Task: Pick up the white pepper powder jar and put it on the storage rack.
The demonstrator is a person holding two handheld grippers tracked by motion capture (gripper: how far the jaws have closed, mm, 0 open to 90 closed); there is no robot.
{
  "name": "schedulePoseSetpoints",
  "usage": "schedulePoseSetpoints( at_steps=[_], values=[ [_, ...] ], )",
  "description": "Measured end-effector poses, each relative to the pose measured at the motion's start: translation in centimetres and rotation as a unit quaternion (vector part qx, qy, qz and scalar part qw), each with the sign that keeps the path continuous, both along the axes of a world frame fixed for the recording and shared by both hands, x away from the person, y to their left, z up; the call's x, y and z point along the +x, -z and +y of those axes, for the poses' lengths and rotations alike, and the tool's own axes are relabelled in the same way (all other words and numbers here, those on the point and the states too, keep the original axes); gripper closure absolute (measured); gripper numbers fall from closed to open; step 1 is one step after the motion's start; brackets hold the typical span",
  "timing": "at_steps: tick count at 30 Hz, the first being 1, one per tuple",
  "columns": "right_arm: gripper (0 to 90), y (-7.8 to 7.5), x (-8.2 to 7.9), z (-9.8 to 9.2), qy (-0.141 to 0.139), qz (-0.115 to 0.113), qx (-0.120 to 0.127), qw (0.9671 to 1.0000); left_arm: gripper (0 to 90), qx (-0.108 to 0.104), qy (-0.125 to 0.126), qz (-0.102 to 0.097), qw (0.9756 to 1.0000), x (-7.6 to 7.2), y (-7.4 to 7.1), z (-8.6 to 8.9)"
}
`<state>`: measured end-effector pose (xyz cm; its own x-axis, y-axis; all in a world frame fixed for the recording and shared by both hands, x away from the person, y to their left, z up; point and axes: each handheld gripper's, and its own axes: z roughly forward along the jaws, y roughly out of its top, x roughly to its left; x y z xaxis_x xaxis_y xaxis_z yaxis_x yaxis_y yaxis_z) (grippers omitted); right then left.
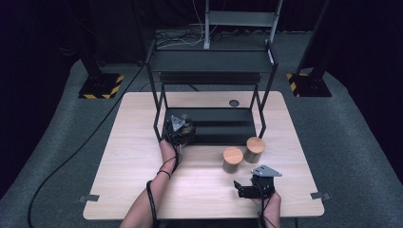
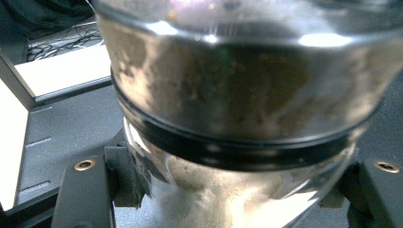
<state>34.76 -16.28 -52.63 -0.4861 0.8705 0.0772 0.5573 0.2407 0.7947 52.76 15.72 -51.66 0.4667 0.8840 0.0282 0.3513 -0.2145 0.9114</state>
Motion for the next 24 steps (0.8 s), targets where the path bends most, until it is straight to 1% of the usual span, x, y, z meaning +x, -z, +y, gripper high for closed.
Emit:
schedulePoseSetpoints(
  at_steps=[7,10,13,14,16,18,20,22,23,24],
  values=[
    [1.8,0.0,0.0,-0.02,0.0,-0.001,0.001,1.0,29.7,0.004,0.003,-0.002,1.0,-0.02,-0.02,0.01],
    [1.8,0.0,-0.01,-0.03,0.001,-0.001,0.001,1.0,28.7,0.011,0.006,-0.002,0.9999,0.0,-0.14,0.02],
    [1.8,0.0,0.0,-0.02,0.001,-0.001,0.001,1.0,26.8,0.009,0.012,0.002,0.9999,0.09,-0.2,0.07],
    [1.8,0.0,0.0,-0.02,0.001,-0.001,0.001,1.0,25.2,0.009,0.013,0.007,0.9998,0.16,-0.2,0.06],
    [1.8,0.0,0.0,-0.02,0.0,-0.001,0.001,1.0,21.6,0.018,0.012,0.007,0.9997,0.16,-0.23,0.05],
    [1.8,0.0,0.0,-0.03,0.001,-0.001,0.002,1.0,17.4,0.023,0.014,0.01,0.9996,0.15,-0.27,0.05],
    [1.8,0.0,0.0,-0.04,0.001,-0.002,0.002,1.0,13.3,0.034,0.016,0.013,0.9992,0.08,-0.41,0.09],
    [1.8,-0.01,-0.02,-0.04,0.001,-0.002,0.001,1.0,7.4,0.042,0.018,0.02,0.9988,0.09,-0.62,0.04],
    [1.8,0.0,-0.02,-0.04,0.001,-0.002,0.002,1.0,5.9,0.049,0.021,0.022,0.9983,0.06,-0.77,0.06],
    [1.8,0.0,-0.01,-0.05,0.001,-0.002,0.002,1.0,4.2,0.054,0.027,0.029,0.9978,0.08,-0.92,0.06]
  ],
)
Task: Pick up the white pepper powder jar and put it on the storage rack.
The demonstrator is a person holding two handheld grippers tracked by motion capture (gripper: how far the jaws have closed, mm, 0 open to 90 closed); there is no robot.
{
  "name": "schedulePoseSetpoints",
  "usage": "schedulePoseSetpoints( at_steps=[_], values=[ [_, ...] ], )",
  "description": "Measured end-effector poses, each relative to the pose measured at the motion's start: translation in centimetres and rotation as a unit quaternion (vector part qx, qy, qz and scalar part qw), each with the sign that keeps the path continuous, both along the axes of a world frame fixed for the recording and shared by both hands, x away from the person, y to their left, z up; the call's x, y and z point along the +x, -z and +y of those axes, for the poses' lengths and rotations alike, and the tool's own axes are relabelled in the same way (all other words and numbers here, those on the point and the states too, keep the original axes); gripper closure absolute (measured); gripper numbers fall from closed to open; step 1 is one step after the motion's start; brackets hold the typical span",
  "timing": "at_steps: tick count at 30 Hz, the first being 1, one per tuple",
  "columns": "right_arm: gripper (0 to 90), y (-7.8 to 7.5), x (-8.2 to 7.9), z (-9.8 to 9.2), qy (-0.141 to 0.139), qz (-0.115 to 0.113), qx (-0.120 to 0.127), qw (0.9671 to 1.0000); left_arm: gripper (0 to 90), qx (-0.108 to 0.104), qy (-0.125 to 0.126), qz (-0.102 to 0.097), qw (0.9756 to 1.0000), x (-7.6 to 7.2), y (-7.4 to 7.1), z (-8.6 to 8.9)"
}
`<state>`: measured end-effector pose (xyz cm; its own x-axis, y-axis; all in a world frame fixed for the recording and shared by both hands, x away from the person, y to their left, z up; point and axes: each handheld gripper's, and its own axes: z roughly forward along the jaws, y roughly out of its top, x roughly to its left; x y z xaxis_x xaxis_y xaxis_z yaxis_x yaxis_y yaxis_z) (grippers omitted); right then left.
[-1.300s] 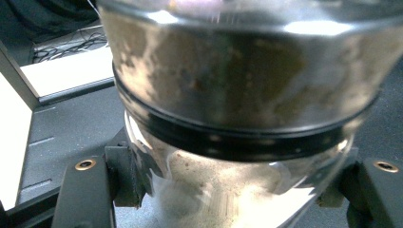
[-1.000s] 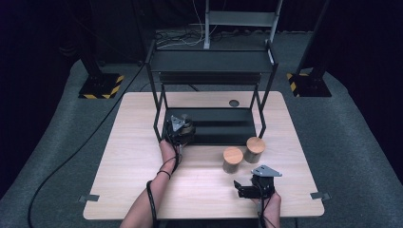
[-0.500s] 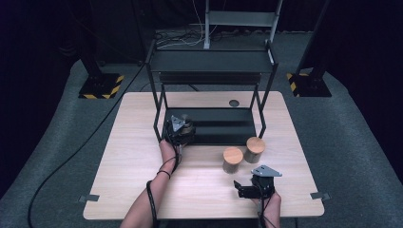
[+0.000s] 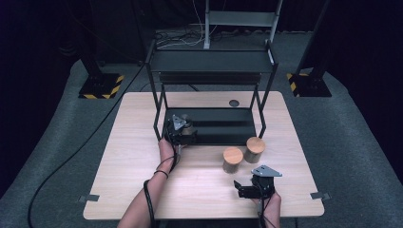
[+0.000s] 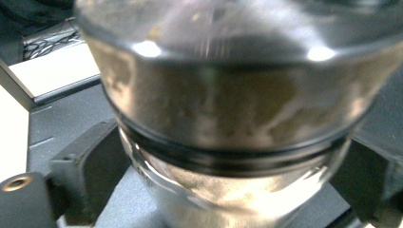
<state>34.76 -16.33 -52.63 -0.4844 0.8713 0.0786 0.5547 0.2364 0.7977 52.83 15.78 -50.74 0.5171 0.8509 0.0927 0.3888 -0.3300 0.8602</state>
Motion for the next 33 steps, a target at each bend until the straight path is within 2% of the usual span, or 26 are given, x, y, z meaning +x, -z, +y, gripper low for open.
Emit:
schedulePoseSetpoints(
  at_steps=[2,6,12,18,20,28,33],
  values=[
    [1.8,0.0,0.0,0.0,0.0,0.0,0.0,1.0,0.9,0.015,0.01,0.005,0.9998,-0.1,-0.3,0.0],
    [1.8,0.0,0.0,0.0,0.0,0.0,0.0,1.0,0.0,0.044,0.023,0.012,0.9987,-0.5,-0.6,0.1],
    [1.8,0.0,0.0,0.0,0.0,0.0,-0.002,1.0,0.0,0.061,0.033,0.019,0.9974,-1.3,-1.1,0.4],
    [1.8,0.0,0.0,0.1,0.001,0.001,-0.003,1.0,0.1,0.088,0.042,0.031,0.9947,-2.3,-1.1,0.4],
    [1.8,0.0,0.0,0.1,0.001,0.001,-0.003,1.0,0.1,0.102,0.048,0.029,0.9932,-2.9,-1.0,0.5],
    [1.8,0.0,0.0,0.1,0.001,0.001,-0.003,1.0,0.1,0.109,0.076,0.042,0.9903,-5.3,-0.9,1.0],
    [1.8,0.0,0.0,0.1,0.001,0.002,-0.005,1.0,0.2,0.095,0.091,0.059,0.9896,-6.7,-0.7,1.4]
  ],
)
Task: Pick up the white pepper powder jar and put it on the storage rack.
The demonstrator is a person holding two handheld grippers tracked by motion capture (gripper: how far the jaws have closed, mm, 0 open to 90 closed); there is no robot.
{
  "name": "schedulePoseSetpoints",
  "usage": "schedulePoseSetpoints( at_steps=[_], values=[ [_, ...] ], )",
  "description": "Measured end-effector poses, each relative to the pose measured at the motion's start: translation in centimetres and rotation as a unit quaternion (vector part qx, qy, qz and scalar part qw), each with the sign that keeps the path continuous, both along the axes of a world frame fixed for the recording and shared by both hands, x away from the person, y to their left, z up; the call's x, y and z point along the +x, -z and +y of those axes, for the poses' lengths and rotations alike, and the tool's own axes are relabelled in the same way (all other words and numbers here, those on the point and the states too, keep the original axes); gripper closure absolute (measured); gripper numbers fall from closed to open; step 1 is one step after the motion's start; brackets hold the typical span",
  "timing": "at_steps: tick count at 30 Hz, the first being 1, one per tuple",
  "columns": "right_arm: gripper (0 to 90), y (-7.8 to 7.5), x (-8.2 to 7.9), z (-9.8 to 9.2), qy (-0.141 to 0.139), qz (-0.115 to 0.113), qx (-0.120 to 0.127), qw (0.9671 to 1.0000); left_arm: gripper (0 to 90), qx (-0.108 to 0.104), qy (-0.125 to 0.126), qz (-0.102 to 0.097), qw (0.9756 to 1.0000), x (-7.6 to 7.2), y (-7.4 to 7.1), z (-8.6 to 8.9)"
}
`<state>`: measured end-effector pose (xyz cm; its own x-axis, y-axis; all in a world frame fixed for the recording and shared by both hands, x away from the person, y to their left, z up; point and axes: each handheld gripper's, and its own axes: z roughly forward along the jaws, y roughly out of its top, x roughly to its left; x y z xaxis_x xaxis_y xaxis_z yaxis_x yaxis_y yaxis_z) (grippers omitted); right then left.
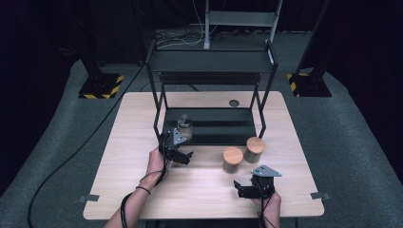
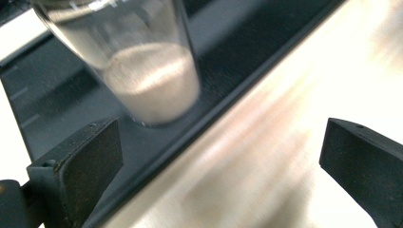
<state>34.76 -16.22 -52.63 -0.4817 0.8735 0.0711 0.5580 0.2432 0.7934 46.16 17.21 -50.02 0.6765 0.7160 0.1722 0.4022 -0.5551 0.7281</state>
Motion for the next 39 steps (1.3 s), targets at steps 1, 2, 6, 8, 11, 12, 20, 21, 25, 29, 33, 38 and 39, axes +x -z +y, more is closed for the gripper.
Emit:
schedulePoseSetpoints(
  at_steps=[1,2,6,8,11,12,20,21,25,29,33,38,39],
  values=[
    [1.8,0.0,0.0,0.0,0.0,0.0,0.0,1.0,0.2,-0.005,0.001,0.003,1.0,-0.3,0.1,0.1],
    [1.8,0.0,0.0,0.0,0.0,0.0,0.0,1.0,0.2,-0.008,0.001,0.007,0.9999,-0.6,0.1,0.3],
    [1.8,0.0,0.0,0.0,0.0,0.0,-0.001,1.0,0.1,-0.016,0.004,0.025,0.9995,-1.8,0.5,1.0],
    [1.8,0.0,0.0,0.0,0.0,0.0,-0.001,1.0,0.2,-0.02,0.002,0.033,0.9992,-2.4,0.8,1.4],
    [1.8,0.0,0.0,0.0,0.001,0.0,-0.002,1.0,0.2,-0.029,-0.004,0.06,0.9978,-3.1,1.1,2.1],
    [1.8,0.0,0.0,0.0,0.001,0.0,-0.002,1.0,0.2,-0.034,-0.007,0.065,0.9973,-3.4,1.3,2.4],
    [1.8,0.0,0.0,0.1,0.001,0.001,-0.004,1.0,0.2,-0.049,-0.033,0.076,0.9953,-5.6,1.7,4.1],
    [1.8,0.0,0.0,0.1,0.0,0.0,-0.005,1.0,0.1,-0.051,-0.038,0.079,0.9948,-5.7,1.8,4.4],
    [1.8,0.0,0.1,0.1,0.001,0.001,-0.005,1.0,0.1,-0.054,-0.044,0.082,0.9942,-6.4,2.3,5.2],
    [1.8,0.0,0.1,0.1,0.0,0.002,-0.005,1.0,0.0,-0.057,-0.073,0.086,0.992,-6.9,2.6,5.8],
    [1.8,0.0,0.1,0.1,0.0,0.002,-0.006,1.0,0.0,-0.067,-0.097,0.078,0.99,-7.5,2.8,6.3],
    [1.8,0.0,0.1,0.1,0.0,0.003,-0.006,1.0,0.1,-0.055,-0.111,0.068,0.9899,-8.2,3.0,6.5],
    [1.8,0.0,0.1,0.1,0.0,0.003,-0.007,1.0,0.2,-0.056,-0.112,0.068,0.9898,-8.2,3.0,6.5]
  ],
)
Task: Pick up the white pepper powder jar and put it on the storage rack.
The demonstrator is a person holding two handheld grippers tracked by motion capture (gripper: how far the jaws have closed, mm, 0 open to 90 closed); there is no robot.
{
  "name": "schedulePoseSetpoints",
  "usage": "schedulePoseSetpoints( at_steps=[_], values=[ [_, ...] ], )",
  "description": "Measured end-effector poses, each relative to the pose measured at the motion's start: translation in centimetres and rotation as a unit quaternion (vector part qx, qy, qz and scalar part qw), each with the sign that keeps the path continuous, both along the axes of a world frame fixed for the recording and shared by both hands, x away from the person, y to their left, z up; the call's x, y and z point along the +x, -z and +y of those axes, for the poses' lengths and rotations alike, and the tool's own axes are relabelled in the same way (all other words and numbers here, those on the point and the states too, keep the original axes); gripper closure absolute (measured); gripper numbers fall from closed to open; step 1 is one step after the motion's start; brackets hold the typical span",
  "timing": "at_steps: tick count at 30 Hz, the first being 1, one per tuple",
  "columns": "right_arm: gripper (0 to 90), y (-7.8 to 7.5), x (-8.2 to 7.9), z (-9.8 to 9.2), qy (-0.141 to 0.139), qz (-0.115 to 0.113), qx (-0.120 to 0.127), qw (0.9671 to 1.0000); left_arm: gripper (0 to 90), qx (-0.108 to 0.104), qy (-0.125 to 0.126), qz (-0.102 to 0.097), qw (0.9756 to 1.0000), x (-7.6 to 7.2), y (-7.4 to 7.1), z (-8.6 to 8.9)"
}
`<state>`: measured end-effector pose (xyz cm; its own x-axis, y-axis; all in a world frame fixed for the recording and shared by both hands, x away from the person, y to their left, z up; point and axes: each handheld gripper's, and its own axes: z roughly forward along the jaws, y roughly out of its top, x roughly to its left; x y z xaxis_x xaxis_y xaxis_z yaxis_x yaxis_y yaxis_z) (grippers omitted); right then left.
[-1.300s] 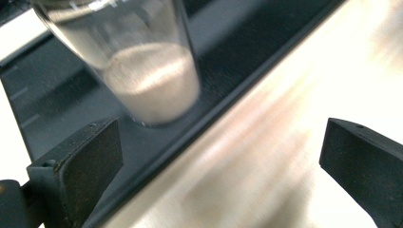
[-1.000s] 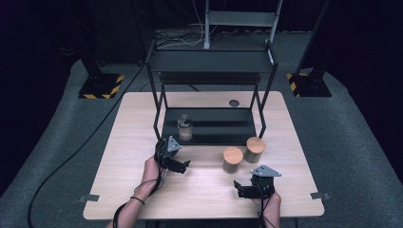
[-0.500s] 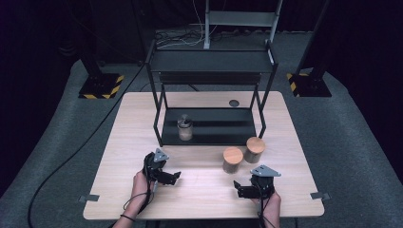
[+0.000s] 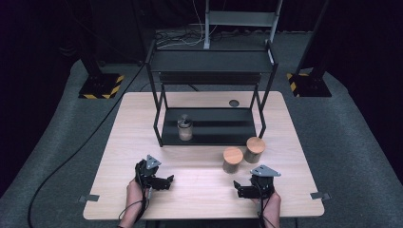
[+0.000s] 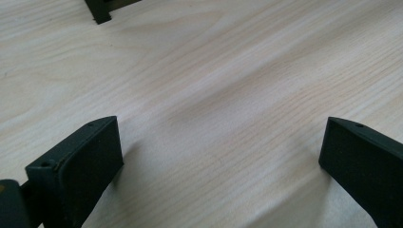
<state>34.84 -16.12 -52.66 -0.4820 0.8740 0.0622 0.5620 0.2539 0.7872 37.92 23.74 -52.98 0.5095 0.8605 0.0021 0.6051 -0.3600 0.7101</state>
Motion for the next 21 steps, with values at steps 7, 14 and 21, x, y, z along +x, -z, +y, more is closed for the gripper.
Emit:
schedulePoseSetpoints(
  at_steps=[7,14,21],
  values=[
    [1.8,0.01,0.0,0.02,0.001,0.0,-0.001,1.0,0.2,0.0,-0.014,0.0,0.9999,-0.39,0.01,0.11],
    [1.8,0.02,0.01,0.06,0.001,0.001,-0.003,1.0,0.1,0.001,-0.019,0.0,0.9998,-0.49,0.01,0.07],
    [1.8,0.02,0.02,0.06,0.002,0.001,-0.003,1.0,0.2,-0.001,-0.024,0.0,0.9997,-0.56,0.03,0.02]
  ],
)
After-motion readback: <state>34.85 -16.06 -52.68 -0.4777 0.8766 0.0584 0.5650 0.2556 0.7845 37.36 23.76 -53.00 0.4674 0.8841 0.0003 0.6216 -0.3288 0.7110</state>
